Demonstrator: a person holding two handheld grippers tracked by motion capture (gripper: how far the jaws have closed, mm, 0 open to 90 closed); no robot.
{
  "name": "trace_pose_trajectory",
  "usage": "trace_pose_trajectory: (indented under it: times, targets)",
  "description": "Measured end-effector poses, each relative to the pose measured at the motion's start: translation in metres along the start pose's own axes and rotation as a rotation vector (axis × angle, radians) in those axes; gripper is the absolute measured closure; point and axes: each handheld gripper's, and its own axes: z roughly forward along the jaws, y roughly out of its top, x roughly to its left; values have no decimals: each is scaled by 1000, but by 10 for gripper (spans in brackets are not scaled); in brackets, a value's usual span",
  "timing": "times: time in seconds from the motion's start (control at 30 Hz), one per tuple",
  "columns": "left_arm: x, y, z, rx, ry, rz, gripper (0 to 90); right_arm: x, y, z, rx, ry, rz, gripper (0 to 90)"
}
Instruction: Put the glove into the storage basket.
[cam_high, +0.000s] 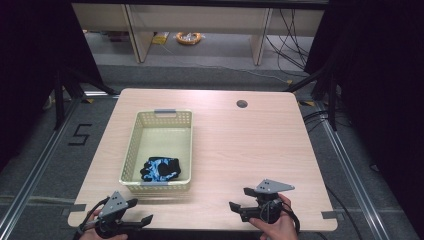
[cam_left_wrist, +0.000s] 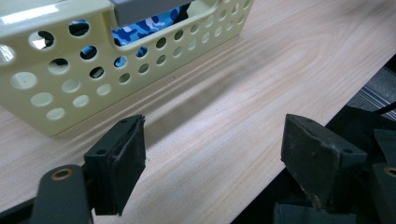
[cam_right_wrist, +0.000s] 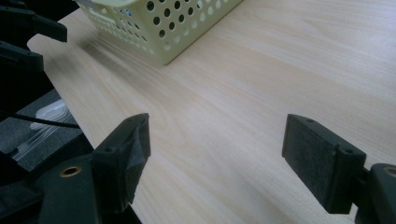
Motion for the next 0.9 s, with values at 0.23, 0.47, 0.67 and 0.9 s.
trace_pose_trajectory:
  times: [0.23, 0.47, 0.67, 0.9]
  targets:
    - [-2, -1, 1, 4, -2, 7, 217, 3, -9, -4, 21, -10, -22, 244]
    - [-2, -1, 1, 33, -8, 37, 216, 4, -20, -9, 51, -35, -28, 214]
    - [-3, -2, 3, 32, -17, 18, 192, 5, -27, -11, 63, -58, -42, 196]
    - [-3, -3, 5, 31, -23, 9, 162, 7, -30, -12, 84, -60, -3, 168]
